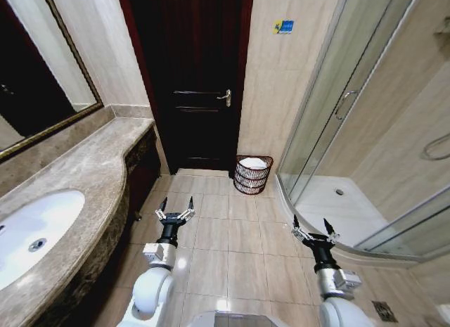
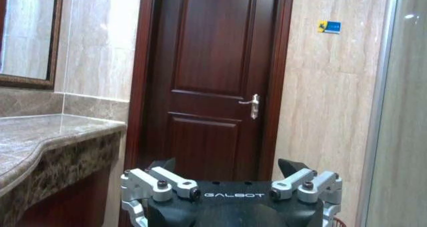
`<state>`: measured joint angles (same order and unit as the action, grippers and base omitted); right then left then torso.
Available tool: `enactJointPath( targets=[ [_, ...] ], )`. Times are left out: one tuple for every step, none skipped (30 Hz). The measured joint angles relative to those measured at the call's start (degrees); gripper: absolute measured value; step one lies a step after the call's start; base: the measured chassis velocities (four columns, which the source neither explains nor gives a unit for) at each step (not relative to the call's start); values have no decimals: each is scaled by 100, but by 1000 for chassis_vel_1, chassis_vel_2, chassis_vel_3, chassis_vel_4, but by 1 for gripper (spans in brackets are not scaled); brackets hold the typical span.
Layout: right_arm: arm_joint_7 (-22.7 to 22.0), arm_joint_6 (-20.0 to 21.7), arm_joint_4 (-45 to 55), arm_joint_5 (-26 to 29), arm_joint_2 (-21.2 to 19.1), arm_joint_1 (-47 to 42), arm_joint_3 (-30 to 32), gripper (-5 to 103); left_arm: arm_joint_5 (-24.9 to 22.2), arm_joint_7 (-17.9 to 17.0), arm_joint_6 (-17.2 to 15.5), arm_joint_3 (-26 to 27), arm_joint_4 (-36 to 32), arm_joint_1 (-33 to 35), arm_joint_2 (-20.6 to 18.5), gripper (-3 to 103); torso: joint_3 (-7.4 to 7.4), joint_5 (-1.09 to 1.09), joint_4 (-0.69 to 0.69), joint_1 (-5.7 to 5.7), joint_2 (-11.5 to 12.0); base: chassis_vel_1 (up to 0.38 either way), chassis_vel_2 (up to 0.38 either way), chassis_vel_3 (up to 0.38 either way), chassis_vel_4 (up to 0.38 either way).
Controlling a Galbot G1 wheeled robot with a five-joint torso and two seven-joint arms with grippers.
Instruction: Discard the used towel into the hamper.
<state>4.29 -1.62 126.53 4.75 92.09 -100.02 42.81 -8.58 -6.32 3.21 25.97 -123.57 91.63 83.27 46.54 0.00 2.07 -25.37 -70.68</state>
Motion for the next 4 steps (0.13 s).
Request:
enactJointPath(
  targets=[
    [0, 0, 0, 0, 0, 0, 0, 100, 0, 0, 0, 0, 0, 0, 0, 100, 0, 0, 0, 0, 0, 0, 0, 0, 0],
    [0, 0, 0, 0, 0, 0, 0, 100, 0, 0, 0, 0, 0, 0, 0, 100, 0, 0, 0, 0, 0, 0, 0, 0, 0],
    [0, 0, 0, 0, 0, 0, 0, 100, 0, 0, 0, 0, 0, 0, 0, 100, 0, 0, 0, 0, 0, 0, 0, 0, 0],
    [0, 0, 0, 0, 0, 0, 0, 100, 0, 0, 0, 0, 0, 0, 0, 100, 0, 0, 0, 0, 0, 0, 0, 0, 0]
  ],
)
